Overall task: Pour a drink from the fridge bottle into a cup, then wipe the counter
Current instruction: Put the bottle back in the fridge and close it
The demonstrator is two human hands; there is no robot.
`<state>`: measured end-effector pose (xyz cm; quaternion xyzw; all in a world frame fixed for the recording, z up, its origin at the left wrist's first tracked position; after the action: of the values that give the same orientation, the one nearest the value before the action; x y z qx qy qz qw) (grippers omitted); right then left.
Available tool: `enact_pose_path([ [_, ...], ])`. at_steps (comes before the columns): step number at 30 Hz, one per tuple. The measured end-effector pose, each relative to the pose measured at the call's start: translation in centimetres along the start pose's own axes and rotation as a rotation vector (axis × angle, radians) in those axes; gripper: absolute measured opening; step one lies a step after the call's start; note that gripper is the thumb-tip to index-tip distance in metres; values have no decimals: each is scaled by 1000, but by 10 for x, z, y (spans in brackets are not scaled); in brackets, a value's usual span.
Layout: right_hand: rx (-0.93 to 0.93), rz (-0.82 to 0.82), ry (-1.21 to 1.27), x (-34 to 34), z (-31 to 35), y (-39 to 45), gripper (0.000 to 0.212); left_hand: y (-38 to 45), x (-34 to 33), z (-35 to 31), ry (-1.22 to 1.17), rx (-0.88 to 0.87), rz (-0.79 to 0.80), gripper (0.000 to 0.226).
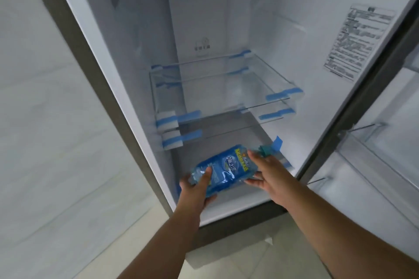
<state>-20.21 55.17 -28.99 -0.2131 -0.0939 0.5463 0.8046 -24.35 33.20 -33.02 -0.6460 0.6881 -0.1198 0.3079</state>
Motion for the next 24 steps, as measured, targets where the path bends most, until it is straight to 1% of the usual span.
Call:
enact_pose_path([
  [2,-58,-17,1,-3,-12,22,43,21,2,0,36,0,-66,57],
  [5,-135,-83,23,-6,-31,54,52,50,4,1,110,13,-115,41],
  [6,-164,-94,34,-9,-38,64,57,57,6,0,163,4,-137,37],
  [9,-234,-154,49,-16,-54,92,76,79,9,-2,375,-26,-198,33],
  [11,-262,-226,40,-19,-60,109,74,90,13,0,424,-51,-232,24],
  [13,-258,-246,37,-24,-65,126,76,99,14,-1,399,-134,-239,26],
  [15,-262,-223,34,-31,-71,141,77,106,13,-6,381,-225,-236,37],
  [16,-258,-204,24,-34,-74,147,74,109,13,-9,350,-271,-232,46],
  [18,-194,-157,-20,-41,-80,159,57,122,13,-16,332,-352,-219,62],
  [19,-147,-135,-49,-45,-79,161,47,131,14,-16,345,-385,-230,61],
  [20,-110,-122,-76,-50,-79,163,41,139,17,-15,401,-390,-264,52],
  [21,-75,-119,-86,-55,-76,166,40,147,20,-15,464,-412,-291,44],
  [22,-30,-130,-118,-58,-72,169,41,155,22,-14,519,-413,-316,41],
  [24,117,-163,-293,-66,-54,176,41,160,22,-22,645,-427,-371,39],
])
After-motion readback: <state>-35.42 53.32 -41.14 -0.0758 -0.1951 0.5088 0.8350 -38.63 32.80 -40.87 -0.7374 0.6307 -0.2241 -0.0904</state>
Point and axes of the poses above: each hand's wrist, its own y-axis towards the middle knuckle, its own x-axis out of the back of the hand, z = x × y, the point moved 9 cm from there along y, towards the middle knuckle, and after that the axes turned 5 degrees about -y, right-handed, at the moved point
